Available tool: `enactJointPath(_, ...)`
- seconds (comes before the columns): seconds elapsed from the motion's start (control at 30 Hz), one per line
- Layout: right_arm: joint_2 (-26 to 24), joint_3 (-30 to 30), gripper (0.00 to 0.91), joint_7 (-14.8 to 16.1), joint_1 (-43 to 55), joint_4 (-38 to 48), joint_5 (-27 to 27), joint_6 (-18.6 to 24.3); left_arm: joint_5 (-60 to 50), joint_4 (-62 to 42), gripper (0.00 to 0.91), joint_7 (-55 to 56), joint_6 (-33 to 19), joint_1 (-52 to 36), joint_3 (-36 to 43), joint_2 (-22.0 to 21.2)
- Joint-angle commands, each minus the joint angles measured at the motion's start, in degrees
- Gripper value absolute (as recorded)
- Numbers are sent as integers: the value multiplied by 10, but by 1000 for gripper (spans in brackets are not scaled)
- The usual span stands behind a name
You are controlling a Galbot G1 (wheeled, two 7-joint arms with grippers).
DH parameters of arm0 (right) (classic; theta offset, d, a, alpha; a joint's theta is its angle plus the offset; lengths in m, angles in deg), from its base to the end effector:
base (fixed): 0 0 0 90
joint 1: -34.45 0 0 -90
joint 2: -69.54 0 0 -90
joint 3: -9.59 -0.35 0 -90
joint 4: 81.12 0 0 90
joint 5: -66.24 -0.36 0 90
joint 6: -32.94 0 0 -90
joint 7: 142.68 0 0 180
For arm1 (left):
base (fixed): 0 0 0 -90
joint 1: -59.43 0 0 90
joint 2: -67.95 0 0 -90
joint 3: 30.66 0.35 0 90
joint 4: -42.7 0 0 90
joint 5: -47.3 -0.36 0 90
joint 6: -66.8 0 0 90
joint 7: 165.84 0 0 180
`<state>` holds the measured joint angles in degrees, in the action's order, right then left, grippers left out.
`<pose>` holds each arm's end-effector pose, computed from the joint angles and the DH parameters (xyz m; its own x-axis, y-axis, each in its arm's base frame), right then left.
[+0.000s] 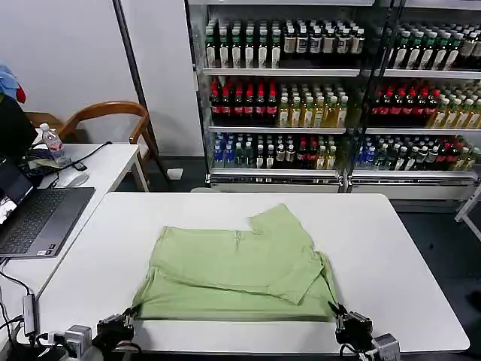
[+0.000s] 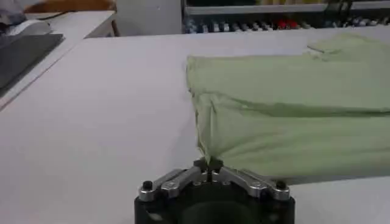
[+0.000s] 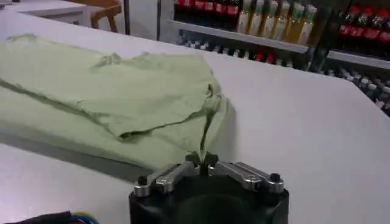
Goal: Fold and organize the clothes.
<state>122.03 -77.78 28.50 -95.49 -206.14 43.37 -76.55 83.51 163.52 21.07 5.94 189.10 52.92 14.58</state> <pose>0.1475 -0.0766 -0.2826 -0.8529 -0.1693 0.4939 -0.2694 0.9530 -0.1385 0.1648 0.1265 -0.2825 -0.7617 0.0911 0.6415 0.1298 0.9915 0.0133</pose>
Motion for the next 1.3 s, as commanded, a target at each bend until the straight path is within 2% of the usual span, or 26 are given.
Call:
enactJointPath(0.03,-1,-10,907,5,-36,-22,19,9,-2,53,907,4,13,64,-32,7)
enactJointPath(0.3,-9,-44,907,7,-28,-56,-14,3,37,66,907,-9,13,10,-54,20)
enactJointPath(0.4,-11,-53,907,3,30,-43,-49,-5,53,50,907,-16,8,-44,-58,20)
enactJointPath(0.5,-4,-26,907,-1,114,-5,-63,-21,53,16,907,-30,-5,-105,-35,23)
enactJointPath(0.63,19,77,907,-18,278,78,-59,-49,53,-64,907,-31,-4,-229,39,23)
enactJointPath(0.7,41,115,907,-35,352,123,-46,-39,39,-97,907,-33,-8,-273,67,23)
enactJointPath(0.77,61,143,907,-45,413,181,-56,-42,35,-116,907,-39,-24,-303,88,22)
enactJointPath(0.87,84,172,907,-42,490,243,-52,-45,34,-155,907,-50,-34,-335,108,19)
enactJointPath(0.93,106,191,907,-32,539,297,-21,-44,30,-184,907,-55,-40,-353,122,17)
enactJointPath(1.07,144,216,907,-21,591,378,-5,-37,22,-255,907,-71,-75,-407,152,15)
enactJointPath(1.17,168,228,907,-18,629,430,-26,-37,23,-294,907,-80,-78,-437,167,15)
enactJointPath(1.23,185,232,907,-17,659,465,-60,-37,22,-317,907,-82,-77,-456,178,15)
enactJointPath(1.3,204,234,907,-14,689,507,-68,-22,22,-326,907,-81,-66,-469,178,11)
